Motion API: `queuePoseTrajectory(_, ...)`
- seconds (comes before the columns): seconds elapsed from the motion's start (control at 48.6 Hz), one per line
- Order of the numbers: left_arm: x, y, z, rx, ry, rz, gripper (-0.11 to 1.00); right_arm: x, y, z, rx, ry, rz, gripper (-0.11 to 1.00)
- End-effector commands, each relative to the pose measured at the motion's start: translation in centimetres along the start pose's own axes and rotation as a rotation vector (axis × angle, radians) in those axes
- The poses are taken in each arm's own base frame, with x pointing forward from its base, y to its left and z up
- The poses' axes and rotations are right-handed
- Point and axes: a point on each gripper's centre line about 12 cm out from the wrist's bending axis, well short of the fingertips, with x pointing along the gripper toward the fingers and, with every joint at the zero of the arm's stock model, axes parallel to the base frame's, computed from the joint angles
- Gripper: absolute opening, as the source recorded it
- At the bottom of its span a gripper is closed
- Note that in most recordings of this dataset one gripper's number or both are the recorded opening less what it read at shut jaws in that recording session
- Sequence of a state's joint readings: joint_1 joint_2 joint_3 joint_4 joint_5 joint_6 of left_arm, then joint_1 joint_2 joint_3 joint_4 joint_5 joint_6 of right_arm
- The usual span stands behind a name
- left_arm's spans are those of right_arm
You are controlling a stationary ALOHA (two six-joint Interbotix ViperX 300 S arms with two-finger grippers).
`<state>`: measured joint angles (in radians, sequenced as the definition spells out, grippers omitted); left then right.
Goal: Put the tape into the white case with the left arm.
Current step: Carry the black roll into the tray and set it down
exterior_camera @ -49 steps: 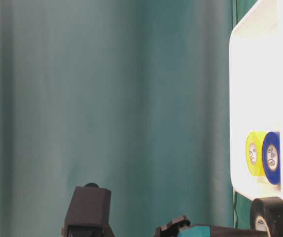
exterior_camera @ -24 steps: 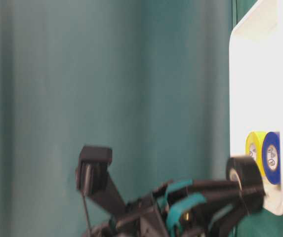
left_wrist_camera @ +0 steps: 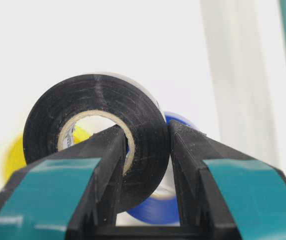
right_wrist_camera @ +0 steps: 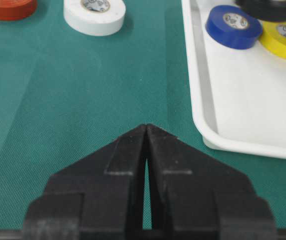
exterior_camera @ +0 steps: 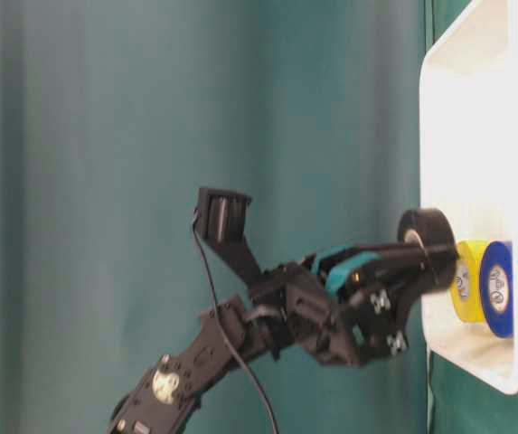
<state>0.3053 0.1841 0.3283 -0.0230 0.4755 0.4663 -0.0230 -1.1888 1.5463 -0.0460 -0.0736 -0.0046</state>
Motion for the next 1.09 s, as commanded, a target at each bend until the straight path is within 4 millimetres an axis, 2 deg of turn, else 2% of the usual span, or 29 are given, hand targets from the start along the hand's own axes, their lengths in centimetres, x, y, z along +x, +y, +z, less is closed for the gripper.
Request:
queuePoseTrajectory(0.0, -0.7, 1.8, 1.8, -0.007, -0.059, 0.041, 0.24, 0.1, 0.0, 0.4, -0.001, -0.015, -0.001, -0.09)
queuePoseTrajectory(0.165, 0.4, 4.1, 1.9, -0.020, -0.061, 0.072, 0.24, 0.1, 0.0, 0.4, -0.001, -0.020, -0.001, -0.09)
queuePoseTrajectory(0.494, 2.2, 6.4, 2.0, -0.042, -0.062, 0.097, 0.24, 0.0, 0.0, 0.3, -0.001, -0.018, -0.001, -0.09)
queuePoseTrajectory(0.72, 2.8, 6.6, 2.3, -0.043, -0.065, 0.101, 0.24, 0.1, 0.0, 0.3, -0.001, -0.017, -0.001, -0.09)
queuePoseTrajectory(1.069, 2.8, 6.5, 2.1, -0.051, -0.062, 0.098, 0.26, 0.1, 0.0, 0.3, -0.001, -0.017, -0.001, -0.09)
